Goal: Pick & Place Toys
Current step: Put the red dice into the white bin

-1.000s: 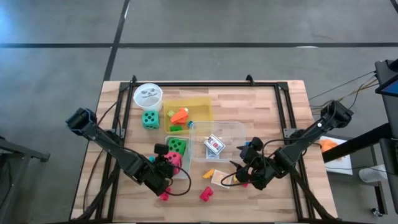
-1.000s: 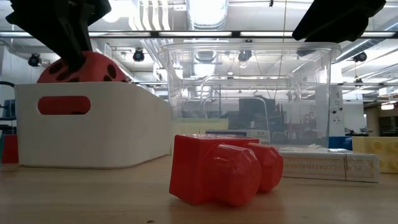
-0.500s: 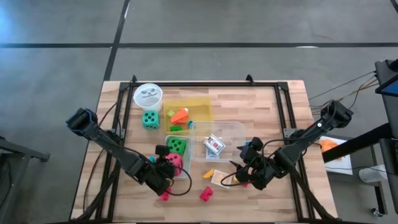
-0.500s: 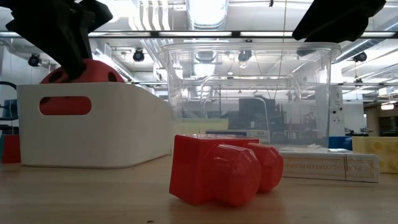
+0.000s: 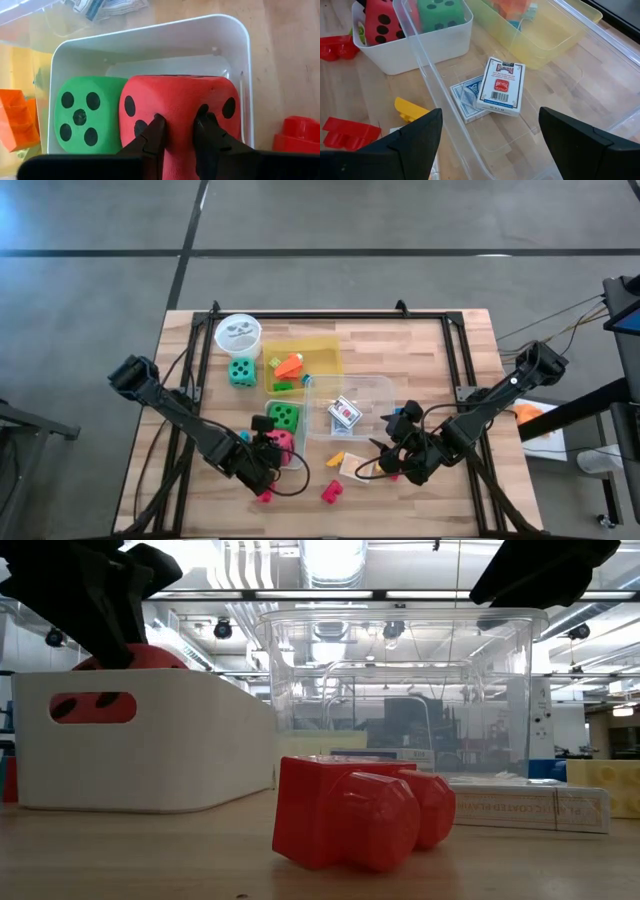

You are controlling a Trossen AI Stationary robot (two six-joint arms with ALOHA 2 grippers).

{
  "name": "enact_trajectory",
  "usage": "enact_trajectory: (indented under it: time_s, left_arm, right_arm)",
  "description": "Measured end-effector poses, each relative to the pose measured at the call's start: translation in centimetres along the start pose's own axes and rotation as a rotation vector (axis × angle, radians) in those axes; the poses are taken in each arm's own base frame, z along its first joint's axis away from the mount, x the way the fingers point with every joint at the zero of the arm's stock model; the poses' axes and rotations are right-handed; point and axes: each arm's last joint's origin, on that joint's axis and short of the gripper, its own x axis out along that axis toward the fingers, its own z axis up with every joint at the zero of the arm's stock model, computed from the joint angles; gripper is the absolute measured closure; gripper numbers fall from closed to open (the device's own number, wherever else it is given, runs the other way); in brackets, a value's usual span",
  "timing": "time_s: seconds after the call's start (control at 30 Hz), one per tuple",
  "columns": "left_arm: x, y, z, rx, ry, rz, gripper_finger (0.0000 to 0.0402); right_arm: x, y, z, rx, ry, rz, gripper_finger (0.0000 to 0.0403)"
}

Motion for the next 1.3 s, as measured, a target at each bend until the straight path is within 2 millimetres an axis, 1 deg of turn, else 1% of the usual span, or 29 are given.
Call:
enact_trajectory:
  time_s: [0.27, 0.37, 0.47, 0.73, 0.9, 1.13, 1.3]
  left_arm:
    - [0.0, 0.0, 0.0, -0.002, 0.001, -0.011, 0.0331]
    - [0.0, 0.0, 0.0, -0.002, 0.001, -0.011, 0.0322]
    - [0.0, -0.1, 0.0, -0.003, -0.001, -0.013, 0.0297]
    - [0.0, -0.1, 0.2, -0.019, -0.008, -0.029, 0.0207]
    - [-0.2, -0.1, 0.4, -0.041, -0.017, -0.034, 0.0163]
    - [-1.1, 0.0, 1.2, -0.057, -0.042, -0.045, 0.0122]
    - [-1.5, 0.1, 1.5, -0.058, -0.041, -0.055, 0.0119]
  right_arm:
    - [0.0, 0.0, 0.0, 0.001, -0.001, 0.002, 0.0078]
    - [0.0, 0.0, 0.0, 0.002, -0.001, 0.002, 0.0078]
    - [0.0, 0.0, 0.0, 0.002, -0.001, 0.001, 0.0078]
    - [0.0, 0.0, 0.0, 0.001, -0.001, 0.002, 0.0078]
    - [0.0, 0.0, 0.0, 0.002, -0.001, 0.001, 0.0078]
    - [0.0, 0.0, 0.0, 0.004, -0.002, 0.004, 0.0078]
    - [0.0, 0.1, 0.0, 0.006, -0.003, 0.005, 0.0078]
